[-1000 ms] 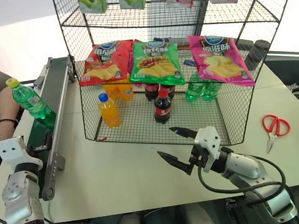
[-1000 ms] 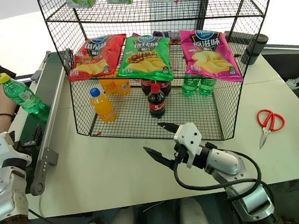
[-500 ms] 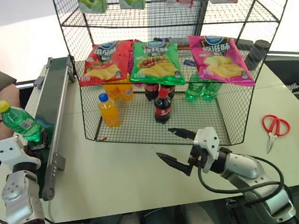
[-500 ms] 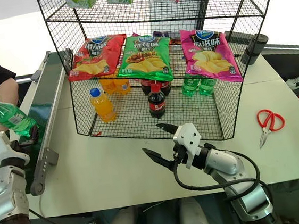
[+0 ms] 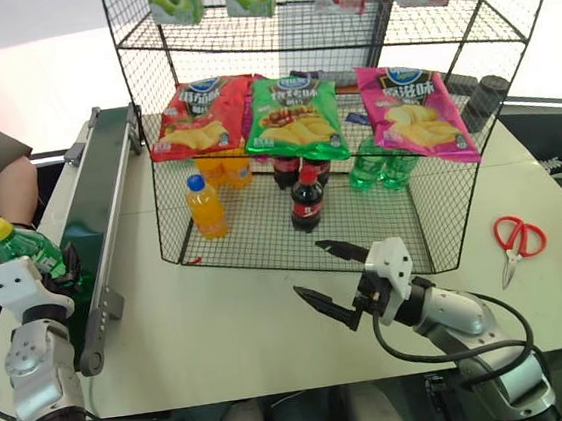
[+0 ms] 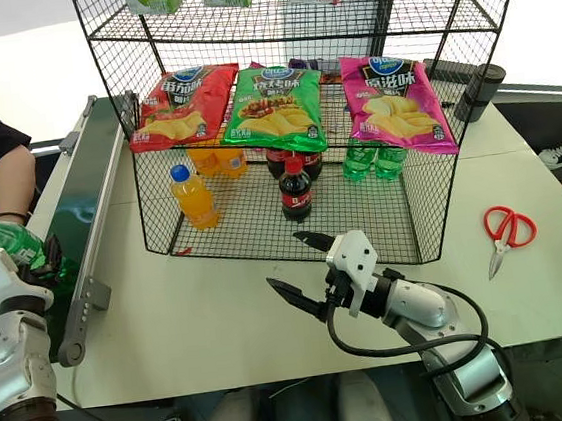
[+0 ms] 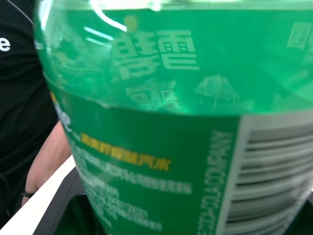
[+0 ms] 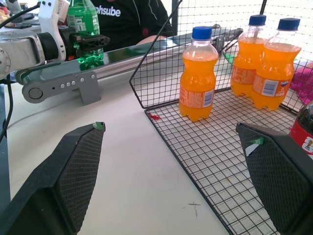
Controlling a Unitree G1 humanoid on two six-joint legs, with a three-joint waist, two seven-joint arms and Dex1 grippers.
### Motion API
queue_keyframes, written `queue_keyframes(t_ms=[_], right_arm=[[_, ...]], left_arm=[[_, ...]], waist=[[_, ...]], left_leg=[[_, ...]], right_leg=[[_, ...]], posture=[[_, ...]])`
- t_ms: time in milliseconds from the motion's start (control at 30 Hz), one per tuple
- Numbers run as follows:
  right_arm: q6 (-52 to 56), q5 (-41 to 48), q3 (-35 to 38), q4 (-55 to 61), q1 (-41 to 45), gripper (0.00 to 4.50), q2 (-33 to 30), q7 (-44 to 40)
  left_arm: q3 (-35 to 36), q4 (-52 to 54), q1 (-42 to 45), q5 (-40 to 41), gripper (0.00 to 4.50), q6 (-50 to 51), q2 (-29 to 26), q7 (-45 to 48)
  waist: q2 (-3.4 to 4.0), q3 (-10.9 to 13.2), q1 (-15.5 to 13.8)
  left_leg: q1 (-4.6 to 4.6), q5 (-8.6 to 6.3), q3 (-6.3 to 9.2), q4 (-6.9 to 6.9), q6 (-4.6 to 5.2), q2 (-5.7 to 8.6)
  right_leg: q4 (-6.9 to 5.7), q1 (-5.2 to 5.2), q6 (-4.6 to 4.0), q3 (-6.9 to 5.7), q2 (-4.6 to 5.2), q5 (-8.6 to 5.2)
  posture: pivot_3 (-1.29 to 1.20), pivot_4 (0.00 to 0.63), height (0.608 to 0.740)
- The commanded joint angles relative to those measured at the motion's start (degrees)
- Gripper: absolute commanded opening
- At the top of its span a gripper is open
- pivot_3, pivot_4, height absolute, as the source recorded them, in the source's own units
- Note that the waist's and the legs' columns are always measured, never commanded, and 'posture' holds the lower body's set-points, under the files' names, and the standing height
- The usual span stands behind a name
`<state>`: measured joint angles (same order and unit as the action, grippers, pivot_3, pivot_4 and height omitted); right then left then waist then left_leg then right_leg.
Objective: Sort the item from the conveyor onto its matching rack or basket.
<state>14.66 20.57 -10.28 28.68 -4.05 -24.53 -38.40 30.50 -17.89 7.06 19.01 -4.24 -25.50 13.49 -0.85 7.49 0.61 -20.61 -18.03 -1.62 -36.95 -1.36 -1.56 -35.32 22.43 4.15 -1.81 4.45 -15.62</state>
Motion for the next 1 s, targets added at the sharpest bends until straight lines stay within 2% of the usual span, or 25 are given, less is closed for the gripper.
queue_keyframes(t_ms=[33, 167, 333, 400, 533, 667, 800, 1000], right_arm=[[-0.58, 1.04, 0.89, 0.35, 1.44, 4.50, 0.24, -0.61], [-1.17, 0.65, 1.39, 0.27, 1.73, 4.50, -0.42, -0.91], [-0.87, 1.28, 1.83, 0.85, 2.14, 4.50, -1.12, -1.69], [-0.55, 1.67, 1.70, 1.04, 2.76, 4.50, -1.41, -2.34], [0.46, 2.35, 1.40, 1.23, 4.83, 4.50, -1.47, -3.03], [2.72, 3.62, 0.90, 1.65, 7.32, 4.50, -0.44, -2.44], [4.78, 4.49, 0.41, 2.06, 9.25, 4.50, 0.35, -1.89], [6.11, 3.57, 0.32, 1.72, 10.53, 4.50, 0.94, -0.31]], left_arm=[[1.57, 6.29, 0.61, 2.92, 2.80, -2.11, -1.91, 2.96], [2.08, 14.89, -1.50, 8.15, 2.80, 1.20, -3.57, 8.33], [0.15, 28.67, -8.01, 16.76, 2.80, 8.54, -5.40, 16.25], [-2.52, 33.41, -11.22, 18.26, 2.80, 11.30, -6.22, 19.77], [-11.77, 38.38, -14.64, 15.02, 2.80, 12.83, -6.92, 25.42], [-20.44, 36.94, -11.04, 11.84, 2.80, 12.06, -4.99, 28.55], [-28.64, 29.79, -3.61, 8.09, 2.80, 11.24, -0.64, 31.15], [-34.84, 19.51, 4.63, 4.76, 2.80, 7.19, 4.29, 37.24]], waist=[[-0.12, 0.00, 0.04], [-0.34, -0.02, 0.18], [-0.27, 0.02, 0.28], [-0.24, 0.03, 0.37], [-0.14, 0.09, 0.09], [-0.15, 0.08, -0.02], [-0.14, 0.08, -0.06], [-0.11, 0.08, -0.01]], left_leg=[[-0.02, 0.00, 0.00, 0.00, 0.00, 0.00], [-0.34, 0.01, 0.01, -0.01, -0.01, -0.01], [-0.58, 0.01, 0.02, -0.02, -0.02, 0.04], [-0.58, 0.01, 0.01, -0.02, -0.01, 0.06], [-0.53, 0.01, 0.02, -0.06, -0.01, 0.07], [-0.54, 0.01, 0.02, -0.12, -0.01, 0.07], [-0.59, 0.02, 0.03, -0.17, 0.01, 0.10], [-0.63, 0.02, 0.04, -0.22, 0.05, 0.12]], right_leg=[[0.00, 0.01, 0.00, 0.00, 0.00, 0.00], [0.00, 0.28, 0.08, -0.01, 0.00, 0.04], [0.11, 0.44, 0.13, -0.02, 0.04, 0.08], [0.12, 0.44, 0.08, -0.02, 0.06, 0.05], [0.11, 0.36, -0.05, -0.02, 0.06, -0.02], [0.11, 0.34, -0.06, -0.03, 0.07, -0.02], [0.07, 0.35, -0.01, -0.08, 0.05, 0.01], [0.05, 0.36, 0.21, -0.14, -0.17, 0.13]], posture=[[0.00, 0.150, 0.740], [0.00, 0.150, 0.740], [0.00, 0.150, 0.740], [0.00, 0.150, 0.740], [0.00, 0.150, 0.740], [0.00, 0.150, 0.740], [0.00, 0.150, 0.740], [0.00, 0.150, 0.740]])
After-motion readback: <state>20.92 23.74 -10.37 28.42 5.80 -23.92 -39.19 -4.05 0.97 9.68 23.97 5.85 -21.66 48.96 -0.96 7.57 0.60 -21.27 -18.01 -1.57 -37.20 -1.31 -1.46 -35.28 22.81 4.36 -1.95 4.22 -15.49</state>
